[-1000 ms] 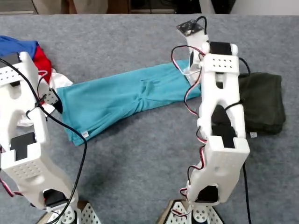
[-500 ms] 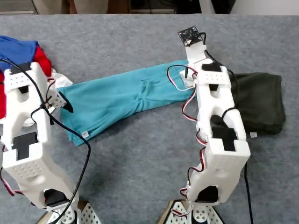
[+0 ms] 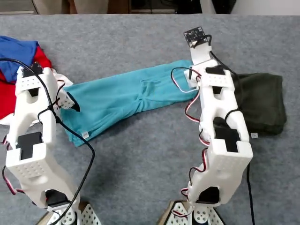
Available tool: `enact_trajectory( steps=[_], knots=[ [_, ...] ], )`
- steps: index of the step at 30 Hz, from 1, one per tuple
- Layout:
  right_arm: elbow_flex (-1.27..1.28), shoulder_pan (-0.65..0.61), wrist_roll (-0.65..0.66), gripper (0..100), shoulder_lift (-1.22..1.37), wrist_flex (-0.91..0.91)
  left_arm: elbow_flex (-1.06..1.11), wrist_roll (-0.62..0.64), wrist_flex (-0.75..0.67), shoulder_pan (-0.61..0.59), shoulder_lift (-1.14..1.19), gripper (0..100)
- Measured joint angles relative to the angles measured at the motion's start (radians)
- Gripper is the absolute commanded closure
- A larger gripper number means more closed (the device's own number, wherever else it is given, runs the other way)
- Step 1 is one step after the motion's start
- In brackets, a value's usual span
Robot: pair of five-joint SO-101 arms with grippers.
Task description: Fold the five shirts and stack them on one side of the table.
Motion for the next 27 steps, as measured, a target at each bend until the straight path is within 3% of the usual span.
enact_trajectory(
  steps=[22, 27],
  knots=[
    [0.003, 0.000, 0.000, 99.4, 0.000, 0.000, 0.149, 0.163, -0.160, 0.000, -0.002, 74],
    [0.003, 0.000, 0.000, 99.4, 0.000, 0.000, 0.163, 0.164, -0.186, 0.003, -0.005, 86]
  ],
)
